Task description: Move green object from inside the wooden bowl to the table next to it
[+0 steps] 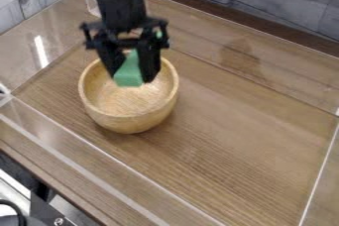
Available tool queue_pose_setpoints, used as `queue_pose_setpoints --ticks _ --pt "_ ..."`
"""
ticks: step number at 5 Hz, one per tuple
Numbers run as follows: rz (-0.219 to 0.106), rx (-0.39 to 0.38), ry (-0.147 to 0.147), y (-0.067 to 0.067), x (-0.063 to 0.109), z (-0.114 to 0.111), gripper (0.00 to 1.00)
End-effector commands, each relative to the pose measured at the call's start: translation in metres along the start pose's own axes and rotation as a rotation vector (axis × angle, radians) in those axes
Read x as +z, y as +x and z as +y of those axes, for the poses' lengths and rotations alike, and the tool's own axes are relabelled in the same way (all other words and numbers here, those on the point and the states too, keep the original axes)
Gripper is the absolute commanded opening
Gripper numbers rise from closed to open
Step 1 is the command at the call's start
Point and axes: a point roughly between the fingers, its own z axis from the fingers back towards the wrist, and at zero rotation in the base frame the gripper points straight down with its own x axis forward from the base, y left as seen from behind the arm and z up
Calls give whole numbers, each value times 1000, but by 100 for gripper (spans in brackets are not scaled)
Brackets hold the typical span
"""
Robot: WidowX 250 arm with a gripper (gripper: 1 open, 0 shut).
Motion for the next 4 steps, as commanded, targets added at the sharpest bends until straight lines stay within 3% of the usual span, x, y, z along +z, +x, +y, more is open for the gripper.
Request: queue_pose_setpoints --ticks 1,2,4 --pt "-58 -81 4 14 11 -24 0" --pt "-43 -158 18 22 -4 -49 0" --pt "-4 -337 63 13 -51 -104 0"
